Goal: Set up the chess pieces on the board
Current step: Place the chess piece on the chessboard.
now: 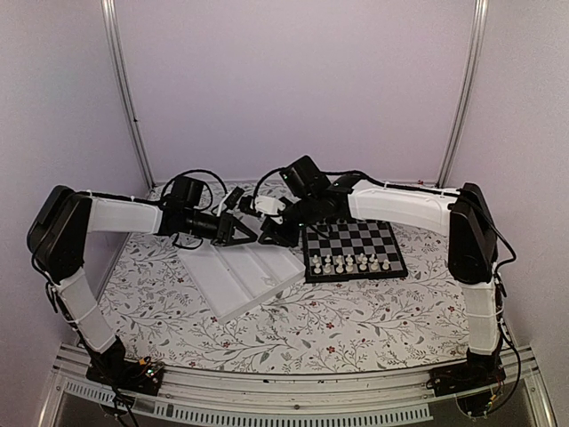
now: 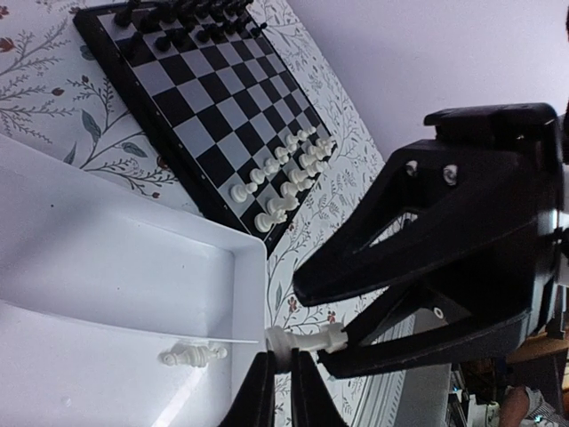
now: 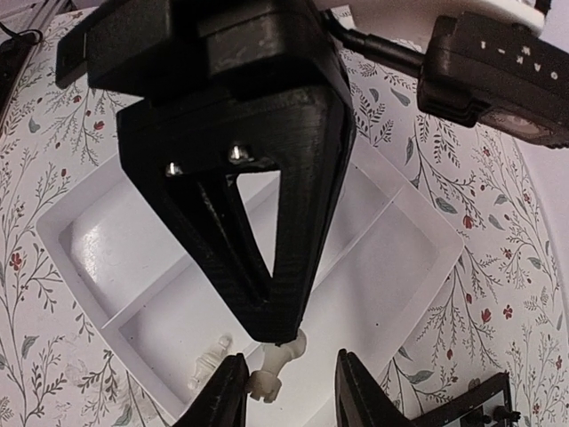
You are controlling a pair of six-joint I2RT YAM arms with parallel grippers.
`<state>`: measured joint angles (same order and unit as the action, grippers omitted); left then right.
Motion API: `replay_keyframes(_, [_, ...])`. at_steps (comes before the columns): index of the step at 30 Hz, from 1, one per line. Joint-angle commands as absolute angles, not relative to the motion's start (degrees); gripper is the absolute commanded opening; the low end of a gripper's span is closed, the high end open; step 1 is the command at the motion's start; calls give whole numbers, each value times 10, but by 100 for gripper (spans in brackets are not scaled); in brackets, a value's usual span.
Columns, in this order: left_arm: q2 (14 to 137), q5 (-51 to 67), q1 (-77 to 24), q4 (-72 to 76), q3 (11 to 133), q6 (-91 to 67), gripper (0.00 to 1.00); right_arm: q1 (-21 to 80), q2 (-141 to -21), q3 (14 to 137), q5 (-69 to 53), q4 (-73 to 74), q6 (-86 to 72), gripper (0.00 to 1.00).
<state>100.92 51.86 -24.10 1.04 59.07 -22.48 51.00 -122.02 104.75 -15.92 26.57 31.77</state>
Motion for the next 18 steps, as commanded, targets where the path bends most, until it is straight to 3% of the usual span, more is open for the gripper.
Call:
replay_keyframes(1, [993, 537, -244, 31, 584, -233, 7, 515, -1236, 1064, -147, 258, 318, 36])
replay_keyframes(15, [995, 540, -246, 34, 583, -238, 7, 515, -1229, 1064, -165, 255, 309, 16])
replay_keyframes(18, [995, 531, -245, 26, 586, -235, 15, 516, -1226, 1064, -164, 260, 311, 8])
